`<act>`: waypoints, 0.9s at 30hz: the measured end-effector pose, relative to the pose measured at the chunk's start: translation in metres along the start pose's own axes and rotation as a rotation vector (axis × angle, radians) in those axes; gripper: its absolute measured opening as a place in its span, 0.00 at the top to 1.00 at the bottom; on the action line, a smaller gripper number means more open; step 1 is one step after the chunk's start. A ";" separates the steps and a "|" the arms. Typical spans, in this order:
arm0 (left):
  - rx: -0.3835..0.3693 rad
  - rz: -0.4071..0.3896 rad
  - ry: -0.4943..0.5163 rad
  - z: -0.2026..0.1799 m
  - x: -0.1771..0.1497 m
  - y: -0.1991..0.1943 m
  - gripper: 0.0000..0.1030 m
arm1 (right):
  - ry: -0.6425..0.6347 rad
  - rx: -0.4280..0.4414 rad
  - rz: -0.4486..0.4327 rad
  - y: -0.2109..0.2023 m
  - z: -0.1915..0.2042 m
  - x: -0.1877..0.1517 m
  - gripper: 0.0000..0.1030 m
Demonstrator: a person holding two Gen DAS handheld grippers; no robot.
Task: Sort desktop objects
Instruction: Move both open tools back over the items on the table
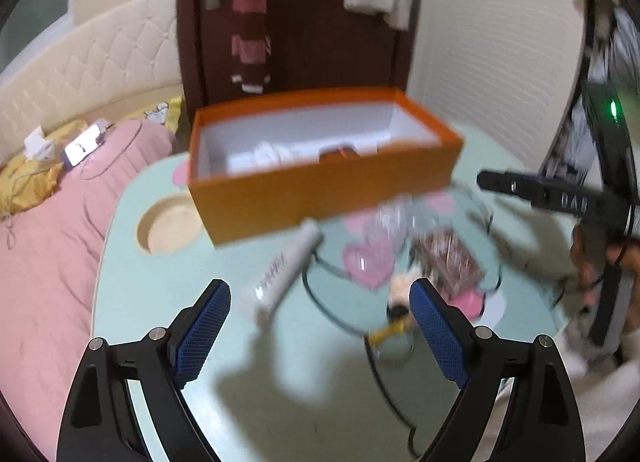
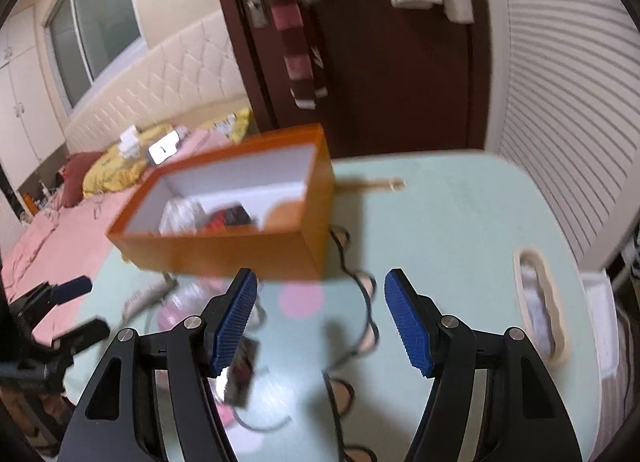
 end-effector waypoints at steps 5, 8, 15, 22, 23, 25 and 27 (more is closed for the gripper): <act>0.031 0.073 0.020 -0.001 -0.016 0.014 0.12 | -0.009 -0.043 0.064 0.015 -0.002 -0.022 0.35; 0.015 0.104 0.001 0.003 -0.022 0.021 0.12 | -0.003 -0.064 0.074 0.021 -0.003 -0.026 0.35; 0.041 0.111 -0.039 0.013 -0.029 0.029 0.01 | -0.052 -0.144 0.062 0.024 -0.004 -0.029 0.34; 0.031 -0.010 -0.015 0.005 -0.015 0.002 0.11 | -0.084 -0.165 0.065 0.025 -0.003 -0.032 0.31; 0.027 -0.039 -0.004 0.002 -0.009 -0.004 0.16 | -0.078 -0.161 0.064 0.025 -0.004 -0.032 0.31; -0.023 -0.058 0.027 -0.010 -0.001 -0.010 0.16 | -0.072 -0.157 0.062 0.025 -0.005 -0.032 0.31; -0.061 -0.044 0.063 -0.024 0.002 -0.005 0.16 | -0.076 -0.160 0.063 0.026 -0.004 -0.032 0.31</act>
Point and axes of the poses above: each gripper's, at about its wrist camera, not at the fingertips, and y roughly the way its jaws point, z to its left, x to its top, the point moved 8 cm from there along y, roughly the way its jaws point, and after that the axes turned 5 degrees about z, right-handed, at the moved point
